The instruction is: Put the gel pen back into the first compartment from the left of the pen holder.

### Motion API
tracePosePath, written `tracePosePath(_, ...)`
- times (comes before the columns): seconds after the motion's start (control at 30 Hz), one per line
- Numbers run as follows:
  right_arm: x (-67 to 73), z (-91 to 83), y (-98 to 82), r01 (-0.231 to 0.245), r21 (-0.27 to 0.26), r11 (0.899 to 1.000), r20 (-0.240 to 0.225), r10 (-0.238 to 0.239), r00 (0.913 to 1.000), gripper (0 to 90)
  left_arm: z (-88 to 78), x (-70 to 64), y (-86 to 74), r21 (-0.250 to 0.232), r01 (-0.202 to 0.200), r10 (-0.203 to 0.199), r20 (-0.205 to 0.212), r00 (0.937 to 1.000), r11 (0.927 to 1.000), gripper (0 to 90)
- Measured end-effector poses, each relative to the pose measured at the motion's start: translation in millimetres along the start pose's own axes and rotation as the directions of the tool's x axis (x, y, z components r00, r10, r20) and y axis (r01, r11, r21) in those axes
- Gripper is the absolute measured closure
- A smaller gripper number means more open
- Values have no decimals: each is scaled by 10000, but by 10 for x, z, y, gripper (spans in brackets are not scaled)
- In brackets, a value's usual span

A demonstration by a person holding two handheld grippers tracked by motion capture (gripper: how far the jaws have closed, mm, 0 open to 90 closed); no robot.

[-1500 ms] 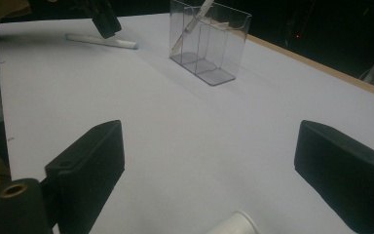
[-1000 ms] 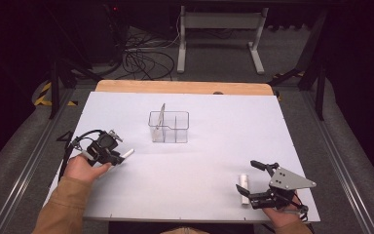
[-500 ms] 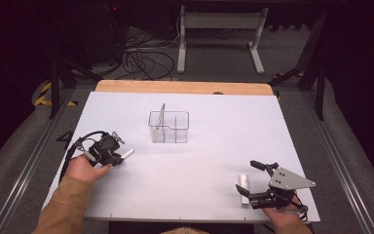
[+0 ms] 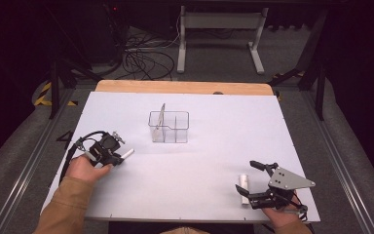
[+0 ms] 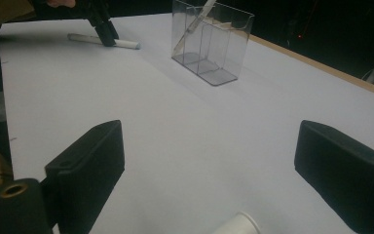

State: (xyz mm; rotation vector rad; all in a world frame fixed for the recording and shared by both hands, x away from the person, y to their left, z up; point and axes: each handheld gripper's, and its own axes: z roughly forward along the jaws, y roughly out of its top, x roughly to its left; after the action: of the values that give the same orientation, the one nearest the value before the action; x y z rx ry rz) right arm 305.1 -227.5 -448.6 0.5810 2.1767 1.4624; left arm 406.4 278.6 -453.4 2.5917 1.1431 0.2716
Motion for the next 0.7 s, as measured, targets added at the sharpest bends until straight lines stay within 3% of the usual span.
tracePosePath(0.37,0,2,-3,-23,8,10000,-4,23,10000,115,-42,-21,37,37,34,-34,-82,10000,10000,779)
tracePosePath(0.7,0,1,-4,12,1,10000,5,-12,10000,115,-303,-61,30,-1070,47,-71,-218,9997,9942,780)
